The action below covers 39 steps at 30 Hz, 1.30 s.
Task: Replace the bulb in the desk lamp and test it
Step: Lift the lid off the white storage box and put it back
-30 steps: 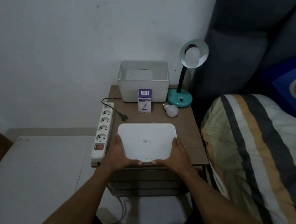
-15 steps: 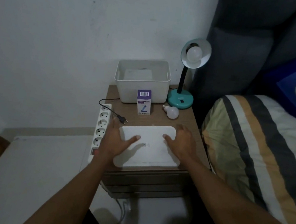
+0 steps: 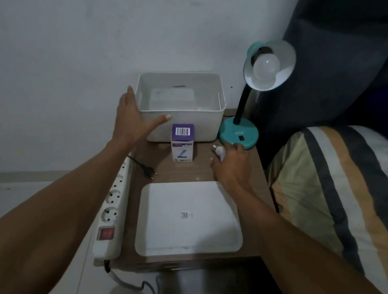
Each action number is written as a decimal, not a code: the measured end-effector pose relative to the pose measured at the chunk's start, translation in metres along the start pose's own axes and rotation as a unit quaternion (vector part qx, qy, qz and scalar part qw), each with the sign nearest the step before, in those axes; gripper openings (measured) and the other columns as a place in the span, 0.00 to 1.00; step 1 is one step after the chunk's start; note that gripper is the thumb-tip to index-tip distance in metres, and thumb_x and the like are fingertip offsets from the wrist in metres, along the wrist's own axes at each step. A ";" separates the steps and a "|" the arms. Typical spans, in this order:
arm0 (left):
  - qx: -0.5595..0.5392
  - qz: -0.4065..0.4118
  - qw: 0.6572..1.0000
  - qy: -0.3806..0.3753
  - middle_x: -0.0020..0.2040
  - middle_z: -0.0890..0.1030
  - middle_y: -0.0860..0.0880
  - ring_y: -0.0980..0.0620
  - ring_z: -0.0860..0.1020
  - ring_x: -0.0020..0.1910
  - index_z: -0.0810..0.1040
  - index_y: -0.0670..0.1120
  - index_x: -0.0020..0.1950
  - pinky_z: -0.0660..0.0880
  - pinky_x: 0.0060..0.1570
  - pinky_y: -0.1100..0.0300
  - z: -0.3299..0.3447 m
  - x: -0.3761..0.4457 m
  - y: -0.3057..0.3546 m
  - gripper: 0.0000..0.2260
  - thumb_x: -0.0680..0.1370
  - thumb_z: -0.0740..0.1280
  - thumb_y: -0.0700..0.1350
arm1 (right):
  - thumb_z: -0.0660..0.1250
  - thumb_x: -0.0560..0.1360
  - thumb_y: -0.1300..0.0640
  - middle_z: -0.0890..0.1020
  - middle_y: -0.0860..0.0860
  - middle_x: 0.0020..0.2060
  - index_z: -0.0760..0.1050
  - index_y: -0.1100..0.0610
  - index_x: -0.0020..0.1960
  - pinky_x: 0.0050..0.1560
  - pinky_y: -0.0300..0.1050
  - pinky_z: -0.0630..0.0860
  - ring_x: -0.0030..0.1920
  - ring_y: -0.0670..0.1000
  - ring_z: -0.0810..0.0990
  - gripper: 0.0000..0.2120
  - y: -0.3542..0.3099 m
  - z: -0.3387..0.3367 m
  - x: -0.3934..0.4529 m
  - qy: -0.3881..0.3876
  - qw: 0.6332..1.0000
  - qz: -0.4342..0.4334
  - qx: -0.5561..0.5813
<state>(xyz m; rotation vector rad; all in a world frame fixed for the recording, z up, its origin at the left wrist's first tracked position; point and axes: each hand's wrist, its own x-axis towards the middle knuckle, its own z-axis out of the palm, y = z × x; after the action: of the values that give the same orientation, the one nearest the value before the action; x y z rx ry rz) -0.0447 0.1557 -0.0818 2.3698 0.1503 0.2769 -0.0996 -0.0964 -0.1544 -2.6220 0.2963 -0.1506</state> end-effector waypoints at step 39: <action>-0.058 0.007 0.998 0.005 0.66 0.81 0.49 0.47 0.81 0.62 0.66 0.51 0.76 0.83 0.57 0.49 0.016 0.040 -0.017 0.57 0.55 0.76 0.79 | 0.74 0.75 0.51 0.80 0.53 0.66 0.80 0.54 0.65 0.56 0.41 0.69 0.65 0.52 0.76 0.20 -0.130 -0.039 0.130 -0.200 0.967 -0.134 0.078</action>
<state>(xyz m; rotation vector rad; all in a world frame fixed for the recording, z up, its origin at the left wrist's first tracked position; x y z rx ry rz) -0.0023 0.1650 -0.0988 2.2546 0.1181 0.2955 0.0441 -0.0340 -0.0505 -2.4509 -0.2020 0.2543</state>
